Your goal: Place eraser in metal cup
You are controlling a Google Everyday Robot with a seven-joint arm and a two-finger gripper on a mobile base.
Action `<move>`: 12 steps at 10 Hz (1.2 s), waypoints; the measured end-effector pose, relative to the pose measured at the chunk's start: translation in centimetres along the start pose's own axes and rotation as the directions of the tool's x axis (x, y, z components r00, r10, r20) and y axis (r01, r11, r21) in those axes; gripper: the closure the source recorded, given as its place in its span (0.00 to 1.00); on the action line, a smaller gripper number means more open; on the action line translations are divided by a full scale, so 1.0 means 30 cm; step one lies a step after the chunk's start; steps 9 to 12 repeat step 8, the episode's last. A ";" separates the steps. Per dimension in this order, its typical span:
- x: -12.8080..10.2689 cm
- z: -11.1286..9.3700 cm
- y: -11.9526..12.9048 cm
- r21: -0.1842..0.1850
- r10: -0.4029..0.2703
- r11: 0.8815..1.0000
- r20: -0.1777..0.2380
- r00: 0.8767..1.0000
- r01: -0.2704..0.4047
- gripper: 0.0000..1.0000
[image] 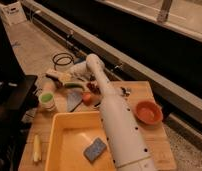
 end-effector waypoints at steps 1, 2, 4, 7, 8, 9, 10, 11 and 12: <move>-0.008 -0.002 0.002 0.001 -0.005 1.000 0.001 1.000 0.005 0.29; -0.019 -0.005 0.004 0.002 -0.011 1.000 0.003 1.000 0.011 0.23; -0.031 -0.011 0.007 0.000 -0.017 1.000 0.010 1.000 0.017 0.21; -0.031 -0.013 0.007 0.000 -0.017 1.000 0.011 1.000 0.017 0.21; -0.031 -0.014 0.006 0.000 -0.017 1.000 0.011 1.000 0.017 0.21; -0.031 -0.014 0.006 0.000 -0.017 1.000 0.011 1.000 0.017 0.21; -0.031 -0.014 0.006 0.000 -0.017 1.000 0.011 1.000 0.017 0.21; -0.031 -0.014 0.006 0.000 -0.017 1.000 0.011 1.000 0.017 0.21; -0.031 -0.014 0.006 0.000 -0.017 1.000 0.011 1.000 0.017 0.21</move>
